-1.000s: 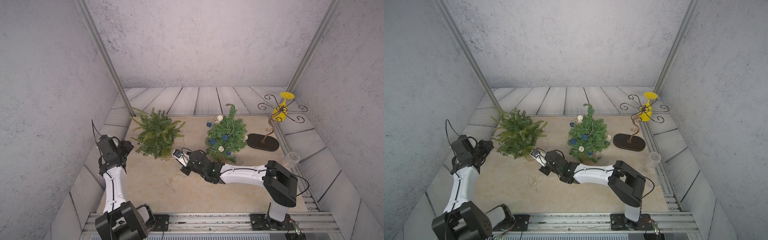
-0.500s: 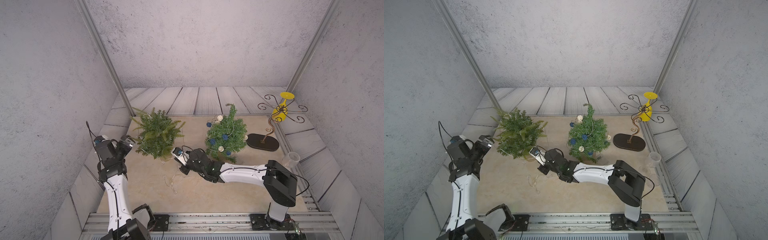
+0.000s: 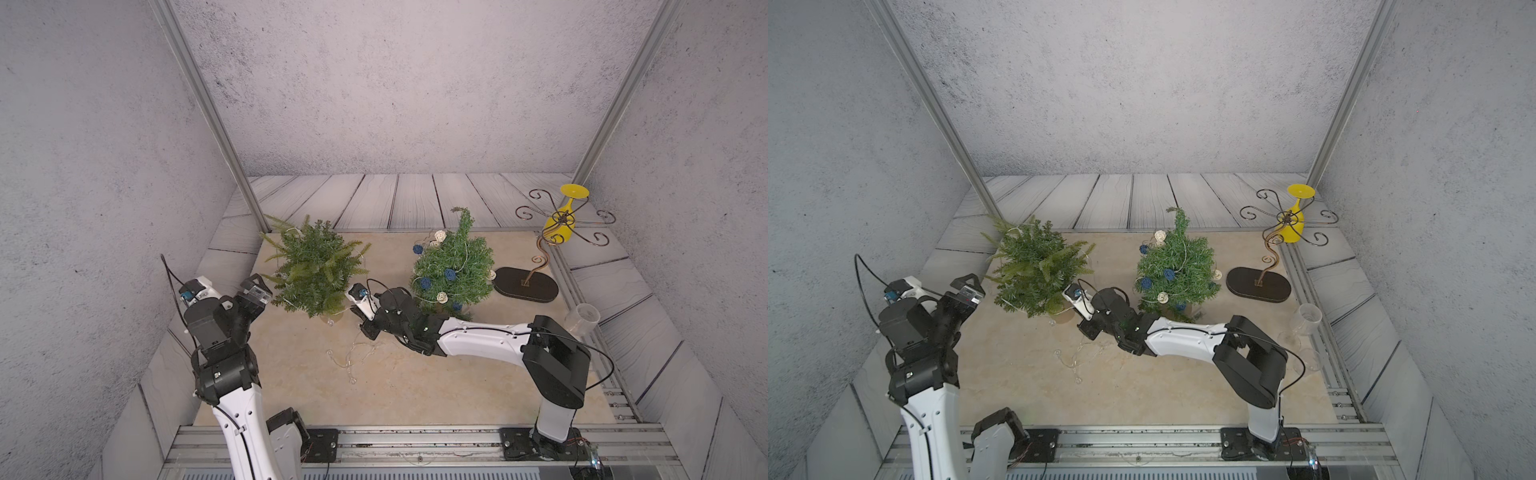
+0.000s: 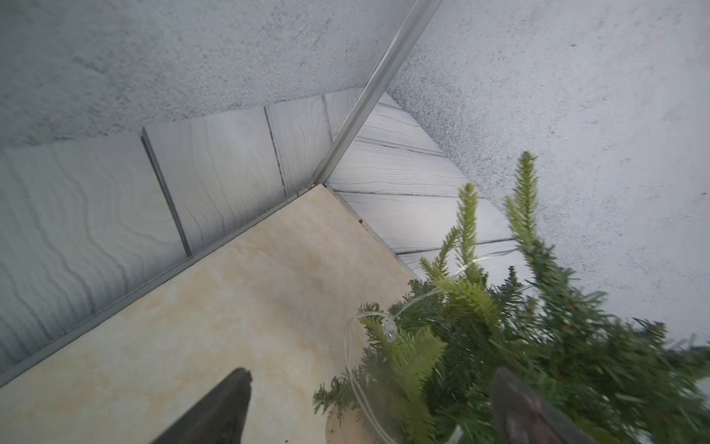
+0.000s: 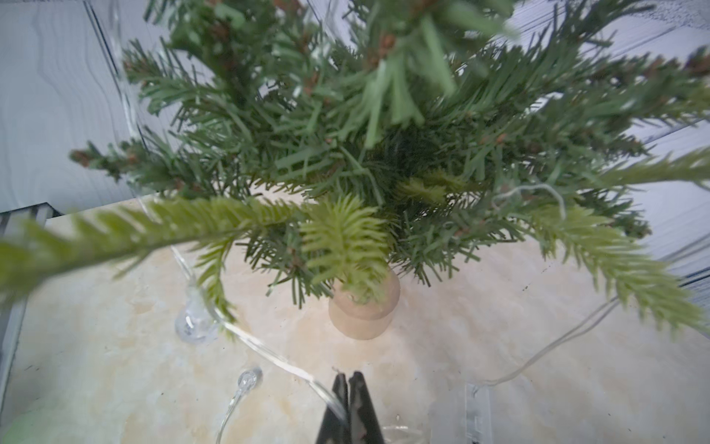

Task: Wrap string light around the christmas tree
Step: Wrap the light string around the Christmas tree.

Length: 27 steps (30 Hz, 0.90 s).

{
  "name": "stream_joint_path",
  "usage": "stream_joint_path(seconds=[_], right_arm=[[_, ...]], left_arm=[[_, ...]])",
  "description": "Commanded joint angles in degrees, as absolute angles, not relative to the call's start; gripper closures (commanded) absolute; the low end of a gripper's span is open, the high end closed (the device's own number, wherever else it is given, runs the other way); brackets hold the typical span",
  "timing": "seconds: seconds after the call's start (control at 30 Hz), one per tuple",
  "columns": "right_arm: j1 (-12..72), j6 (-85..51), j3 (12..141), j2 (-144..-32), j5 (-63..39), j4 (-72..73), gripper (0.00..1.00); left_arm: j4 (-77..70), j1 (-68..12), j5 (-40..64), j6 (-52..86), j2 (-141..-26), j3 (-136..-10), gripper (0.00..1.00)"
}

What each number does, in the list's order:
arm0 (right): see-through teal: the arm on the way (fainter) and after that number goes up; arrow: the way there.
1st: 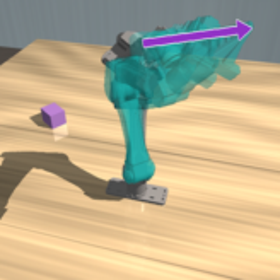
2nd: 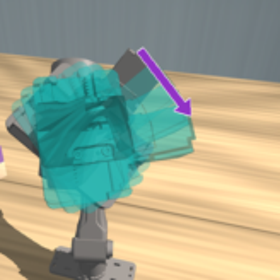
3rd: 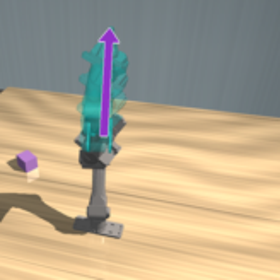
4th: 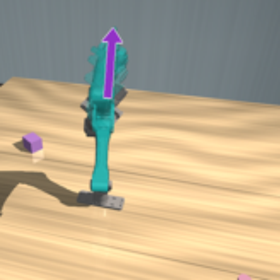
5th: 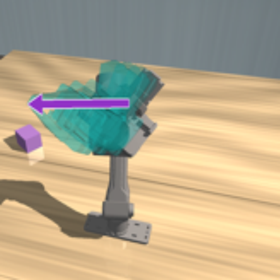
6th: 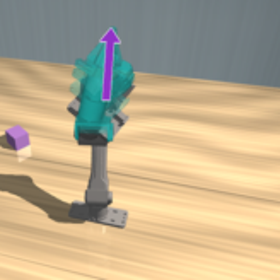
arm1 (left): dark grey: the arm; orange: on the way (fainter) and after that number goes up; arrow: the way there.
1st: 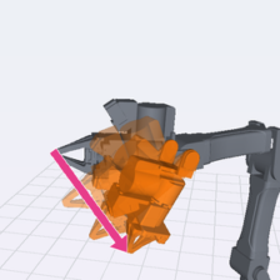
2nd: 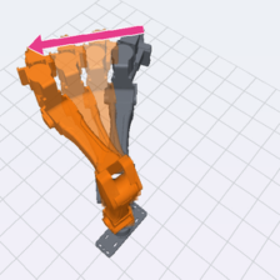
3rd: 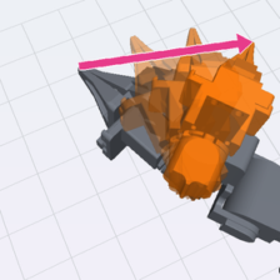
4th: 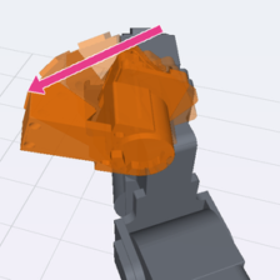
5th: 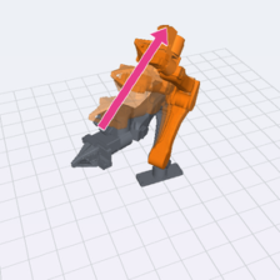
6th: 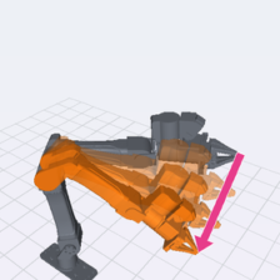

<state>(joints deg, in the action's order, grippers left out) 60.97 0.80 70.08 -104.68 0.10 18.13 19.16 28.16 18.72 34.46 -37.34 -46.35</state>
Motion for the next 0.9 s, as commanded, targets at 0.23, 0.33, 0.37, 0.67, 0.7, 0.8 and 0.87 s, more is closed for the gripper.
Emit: stream_joint_path(seconds=[0.23,0.33,0.37,0.67,0.7,0.8,0.87], right_arm=[[60.9,-1.4,69.8,-103.8,-2.7,17.3,1.0],[60.8,-2.0,70.5,-104.4,-3.2,16.7,1.0],[60.6,-2.2,70.7,-104.6,-3.5,16.4,1.0],[59.7,-3.8,70.7,-103.9,-5.7,14.8,1.0],[59.5,-4.0,70.7,-103.6,-5.8,14.6,1.0],[59.2,-5.2,72.2,-102.9,-6.2,12.3,1.0],[59.1,-6.3,73.5,-102.5,-7.1,10.4,1.0]], left_arm=[[30.3,26.8,25.9,31.3,-24.5,-45.5,0.14],[31.2,26.7,31.0,32.7,-20.4,-44.4,0.2],[32.4,26.7,33.0,32.0,-19.7,-44.4,0.21],[38.8,26.7,39.0,31.2,-14.2,-41.9,0.37],[39.3,26.7,39.8,31.4,-14.0,-41.5,0.4],[41.0,26.7,43.6,30.7,-13.8,-40.0,0.44],[43.0,26.6,45.7,29.5,-14.2,-41.1,0.45]])
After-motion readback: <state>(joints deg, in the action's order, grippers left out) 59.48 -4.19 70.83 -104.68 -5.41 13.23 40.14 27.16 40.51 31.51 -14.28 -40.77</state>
